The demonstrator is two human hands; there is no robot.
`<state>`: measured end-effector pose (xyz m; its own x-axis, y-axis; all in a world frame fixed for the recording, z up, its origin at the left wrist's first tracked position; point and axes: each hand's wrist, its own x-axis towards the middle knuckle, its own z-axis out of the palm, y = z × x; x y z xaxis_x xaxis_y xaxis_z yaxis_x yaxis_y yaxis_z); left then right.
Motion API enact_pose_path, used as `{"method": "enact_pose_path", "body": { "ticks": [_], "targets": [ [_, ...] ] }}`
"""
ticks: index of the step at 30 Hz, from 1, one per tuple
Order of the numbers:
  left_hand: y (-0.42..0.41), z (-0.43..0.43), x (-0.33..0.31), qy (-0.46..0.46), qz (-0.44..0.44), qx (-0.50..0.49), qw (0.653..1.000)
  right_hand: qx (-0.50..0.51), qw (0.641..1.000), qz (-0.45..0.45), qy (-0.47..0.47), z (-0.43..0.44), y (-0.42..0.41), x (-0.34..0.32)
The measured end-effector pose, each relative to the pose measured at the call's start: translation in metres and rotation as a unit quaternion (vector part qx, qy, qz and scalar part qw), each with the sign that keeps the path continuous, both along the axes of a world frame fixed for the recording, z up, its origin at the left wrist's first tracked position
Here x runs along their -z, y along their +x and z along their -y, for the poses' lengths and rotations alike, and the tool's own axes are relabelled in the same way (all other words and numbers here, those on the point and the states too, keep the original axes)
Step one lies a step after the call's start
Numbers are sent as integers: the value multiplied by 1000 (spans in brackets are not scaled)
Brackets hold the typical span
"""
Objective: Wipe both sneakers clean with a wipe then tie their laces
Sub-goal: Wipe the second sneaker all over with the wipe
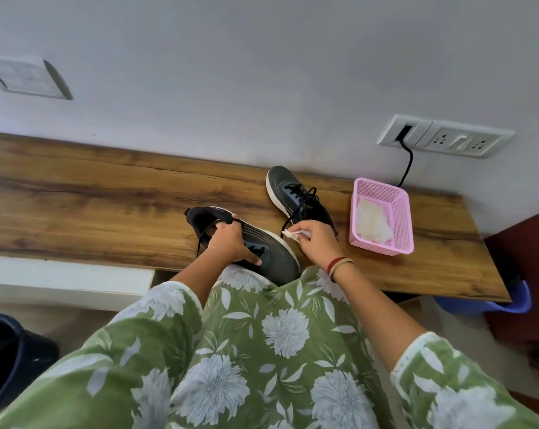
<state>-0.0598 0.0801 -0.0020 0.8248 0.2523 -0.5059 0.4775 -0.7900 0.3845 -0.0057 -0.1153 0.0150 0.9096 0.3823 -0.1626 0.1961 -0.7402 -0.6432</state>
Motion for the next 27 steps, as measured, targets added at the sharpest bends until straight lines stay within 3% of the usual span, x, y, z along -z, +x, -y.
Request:
{"method": "enact_pose_path", "body": {
  "ticks": [4,8,16,22,27],
  "targets": [
    [8,-3,8,-17,-2,-28,999,2,996,-58,-73,-11,3,32],
    [11,-5,15,-17,7,-38,999,31,996,-63,-47,0,-8,43],
    [10,-3,18,-13,14,-43,999,56,990,-79,-105,17,-13,41],
    [2,-1,17,-2,15,-51,999,112,993,-38,2,6,-13,42],
    [-1,2,15,1,10,-49,999,59,995,-72,-43,6,-9,41]
  ]
}}
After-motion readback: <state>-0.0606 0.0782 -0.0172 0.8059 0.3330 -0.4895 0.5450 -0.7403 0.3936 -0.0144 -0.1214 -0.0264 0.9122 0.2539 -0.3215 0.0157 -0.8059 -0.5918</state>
